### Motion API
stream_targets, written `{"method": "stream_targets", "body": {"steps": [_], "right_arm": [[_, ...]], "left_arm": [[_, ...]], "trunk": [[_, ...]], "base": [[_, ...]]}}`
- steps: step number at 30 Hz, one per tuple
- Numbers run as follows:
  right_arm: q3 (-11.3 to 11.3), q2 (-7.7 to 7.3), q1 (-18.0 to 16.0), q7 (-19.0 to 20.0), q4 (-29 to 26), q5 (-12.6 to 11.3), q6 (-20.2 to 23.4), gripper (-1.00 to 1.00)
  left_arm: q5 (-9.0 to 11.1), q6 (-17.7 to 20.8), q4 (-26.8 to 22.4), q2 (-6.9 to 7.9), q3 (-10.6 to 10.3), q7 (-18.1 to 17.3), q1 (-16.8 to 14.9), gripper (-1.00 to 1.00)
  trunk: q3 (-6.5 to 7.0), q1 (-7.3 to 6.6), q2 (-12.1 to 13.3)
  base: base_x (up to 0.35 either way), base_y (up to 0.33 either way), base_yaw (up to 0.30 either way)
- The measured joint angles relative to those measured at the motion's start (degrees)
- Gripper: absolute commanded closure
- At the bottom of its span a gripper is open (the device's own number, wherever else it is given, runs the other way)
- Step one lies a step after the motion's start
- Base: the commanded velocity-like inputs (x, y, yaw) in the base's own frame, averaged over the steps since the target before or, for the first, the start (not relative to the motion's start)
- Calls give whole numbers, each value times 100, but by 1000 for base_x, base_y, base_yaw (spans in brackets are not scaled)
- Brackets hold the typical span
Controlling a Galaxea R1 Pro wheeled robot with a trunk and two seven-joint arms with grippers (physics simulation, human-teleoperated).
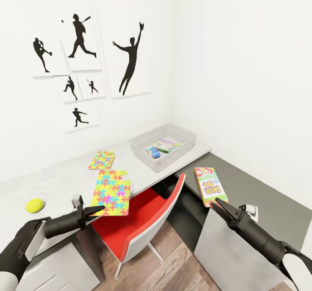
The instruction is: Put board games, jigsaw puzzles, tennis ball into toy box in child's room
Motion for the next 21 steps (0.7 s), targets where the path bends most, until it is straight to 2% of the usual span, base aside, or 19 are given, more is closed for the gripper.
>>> {"method": "stream_targets", "body": {"steps": [5, 8, 9, 10, 16, 21], "right_arm": [[-1, -6, 3, -1, 0, 0, -23, -100], [-1, -3, 7, -5, 0, 0, -31, -100], [-1, -2, 6, -7, 0, 1, -31, -100], [6, 5, -3, -37, 0, 1, -27, -100], [59, 9, -4, -143, 0, 1, -39, -100], [60, 7, -7, -156, 0, 1, -43, -100]], "left_arm": [[10, -13, -398, 202, -186, -594, -1, 100], [9, -16, -940, 330, -367, -1089, -3, 100], [-3, -15, -1026, 351, -396, -1146, -3, 100], [27, -28, -1401, 465, -479, -1314, -67, 100], [-6, -14, -1591, 658, -518, -1358, -112, 100], [10, -14, -1598, 751, -507, -1358, -115, 100]], "trunk": [[90, -110, 201], [144, -176, 321], [162, -198, 361], [181, -220, 401], [288, -351, 642], [378, -459, 844]], "base": [[0, 0, 0], [0, 0, 0], [0, 0, 0], [0, 0, 0], [-22, 0, 0], [-219, 0, 0]]}}
